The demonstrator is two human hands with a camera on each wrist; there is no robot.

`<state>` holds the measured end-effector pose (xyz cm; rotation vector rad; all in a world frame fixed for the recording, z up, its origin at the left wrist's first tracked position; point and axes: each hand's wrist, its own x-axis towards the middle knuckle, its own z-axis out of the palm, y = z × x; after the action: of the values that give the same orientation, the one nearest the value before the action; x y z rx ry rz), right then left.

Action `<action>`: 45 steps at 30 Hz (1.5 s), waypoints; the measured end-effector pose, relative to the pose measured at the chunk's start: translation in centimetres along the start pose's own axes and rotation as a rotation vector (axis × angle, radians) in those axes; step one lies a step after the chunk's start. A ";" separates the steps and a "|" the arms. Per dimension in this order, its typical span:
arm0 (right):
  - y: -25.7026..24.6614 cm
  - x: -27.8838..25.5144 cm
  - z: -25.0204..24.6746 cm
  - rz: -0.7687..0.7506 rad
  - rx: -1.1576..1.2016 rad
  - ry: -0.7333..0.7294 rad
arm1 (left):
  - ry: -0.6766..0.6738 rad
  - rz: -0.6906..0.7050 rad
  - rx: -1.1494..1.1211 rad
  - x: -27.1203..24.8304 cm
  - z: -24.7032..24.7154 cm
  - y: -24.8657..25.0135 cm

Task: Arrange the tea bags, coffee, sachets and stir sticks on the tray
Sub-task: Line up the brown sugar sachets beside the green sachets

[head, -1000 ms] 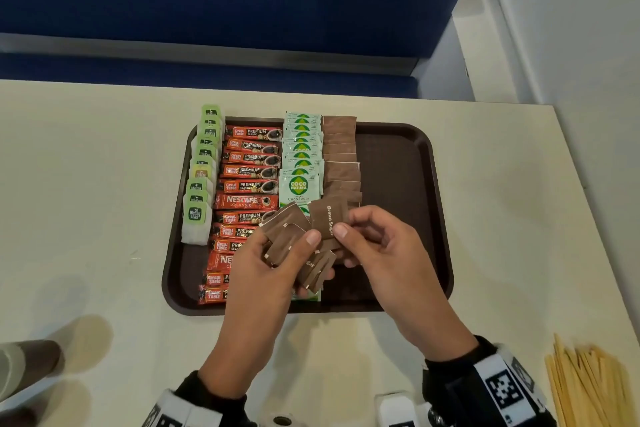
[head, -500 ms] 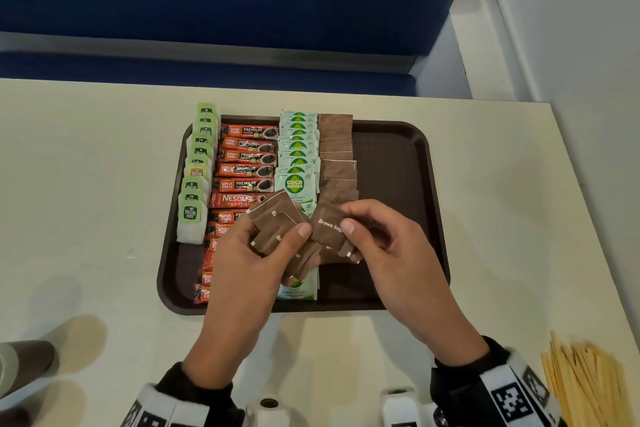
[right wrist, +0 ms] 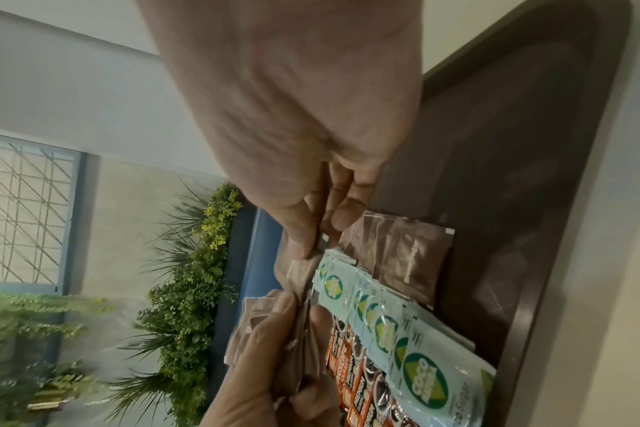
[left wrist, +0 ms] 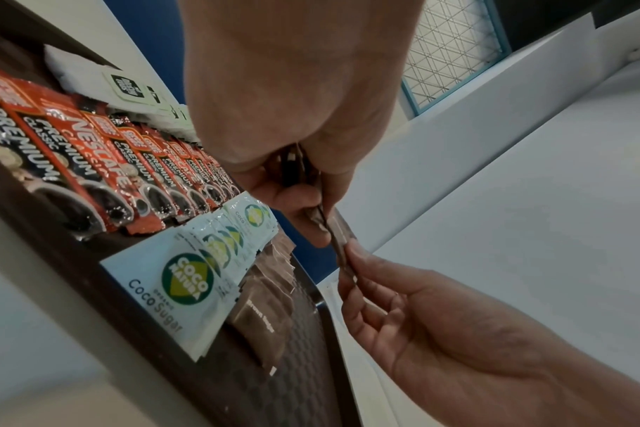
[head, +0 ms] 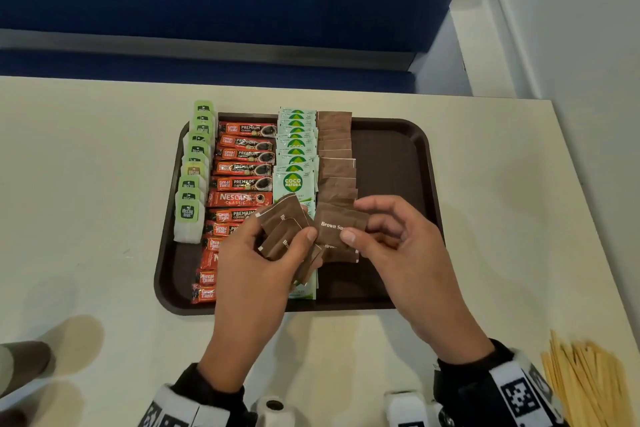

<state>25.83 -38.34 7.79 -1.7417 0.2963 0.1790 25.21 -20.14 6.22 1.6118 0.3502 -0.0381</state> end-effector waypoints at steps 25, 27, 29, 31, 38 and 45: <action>7.0 -0.2 0.9 -0.059 -0.278 0.089 | 0.068 -0.174 -0.087 0.9 -2.1 -0.7; 7.0 -0.1 0.9 -0.053 -0.290 0.092 | 0.065 -0.172 -0.093 0.9 -2.1 -0.8; 7.0 -0.1 0.8 -0.044 -0.298 0.089 | 0.063 -0.163 -0.097 0.9 -2.1 -0.9; 7.0 -0.1 0.8 -0.034 -0.305 0.079 | 0.060 -0.161 -0.089 0.9 -2.0 -0.9; 7.3 0.1 0.7 -0.021 -0.336 0.069 | 0.041 -0.180 -0.110 0.7 -1.6 -1.0; 6.3 -0.4 0.6 -0.096 -0.398 0.183 | 0.025 -0.180 -0.125 0.3 -1.5 -1.5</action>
<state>23.58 -38.78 1.87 -2.1681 0.3253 0.0069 24.90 -18.58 4.84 1.4546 0.5066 -0.1304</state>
